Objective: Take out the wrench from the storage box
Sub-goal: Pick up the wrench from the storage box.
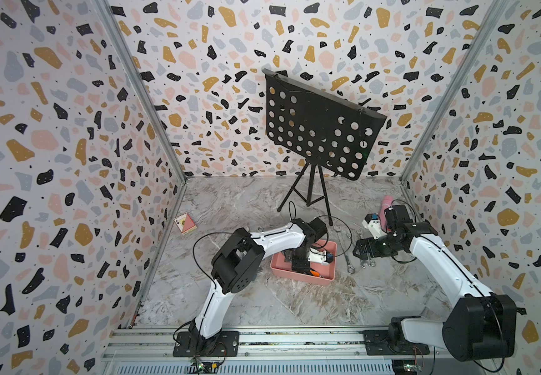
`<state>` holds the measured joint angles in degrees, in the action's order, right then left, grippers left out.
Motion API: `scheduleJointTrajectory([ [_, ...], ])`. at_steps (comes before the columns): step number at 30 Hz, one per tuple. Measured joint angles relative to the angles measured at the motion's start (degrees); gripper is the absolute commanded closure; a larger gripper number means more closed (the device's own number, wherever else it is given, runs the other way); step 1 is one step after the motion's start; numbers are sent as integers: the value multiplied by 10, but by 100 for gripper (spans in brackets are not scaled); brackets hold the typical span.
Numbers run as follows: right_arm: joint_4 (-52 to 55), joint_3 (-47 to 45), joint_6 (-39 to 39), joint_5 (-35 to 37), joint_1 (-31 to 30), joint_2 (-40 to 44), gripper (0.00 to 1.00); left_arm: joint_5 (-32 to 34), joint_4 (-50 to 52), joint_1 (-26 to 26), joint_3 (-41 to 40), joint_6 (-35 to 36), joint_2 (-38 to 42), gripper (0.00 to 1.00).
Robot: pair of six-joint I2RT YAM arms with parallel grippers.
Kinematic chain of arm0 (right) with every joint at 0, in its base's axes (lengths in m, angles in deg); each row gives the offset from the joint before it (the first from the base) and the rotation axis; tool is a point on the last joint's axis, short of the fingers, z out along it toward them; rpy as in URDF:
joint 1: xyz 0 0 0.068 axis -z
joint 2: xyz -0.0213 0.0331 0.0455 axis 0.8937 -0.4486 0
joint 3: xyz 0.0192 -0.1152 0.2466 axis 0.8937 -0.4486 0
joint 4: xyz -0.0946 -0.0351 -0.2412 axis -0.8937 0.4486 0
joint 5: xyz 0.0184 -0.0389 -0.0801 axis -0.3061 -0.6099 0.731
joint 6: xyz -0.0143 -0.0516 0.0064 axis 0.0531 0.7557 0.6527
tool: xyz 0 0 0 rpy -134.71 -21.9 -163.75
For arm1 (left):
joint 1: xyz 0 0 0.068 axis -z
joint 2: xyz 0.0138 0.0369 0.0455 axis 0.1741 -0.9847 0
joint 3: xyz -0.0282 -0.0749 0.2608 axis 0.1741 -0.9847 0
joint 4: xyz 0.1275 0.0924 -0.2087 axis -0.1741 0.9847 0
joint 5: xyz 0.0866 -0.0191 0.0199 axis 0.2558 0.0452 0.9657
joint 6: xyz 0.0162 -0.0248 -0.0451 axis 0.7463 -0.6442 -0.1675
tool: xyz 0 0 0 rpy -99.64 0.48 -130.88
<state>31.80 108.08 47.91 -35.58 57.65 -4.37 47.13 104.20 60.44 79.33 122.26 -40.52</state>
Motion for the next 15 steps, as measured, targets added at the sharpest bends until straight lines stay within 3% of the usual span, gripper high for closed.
scheduleJointTrajectory([
  [2,0,0,0,0,0,0,1,0,-1,0,1,1,0,69],
  [8,0,0,0,0,0,0,1,0,-3,0,1,0,1,86],
  [15,0,0,0,-2,0,0,0,1,-9,0,-5,-2,8,92],
])
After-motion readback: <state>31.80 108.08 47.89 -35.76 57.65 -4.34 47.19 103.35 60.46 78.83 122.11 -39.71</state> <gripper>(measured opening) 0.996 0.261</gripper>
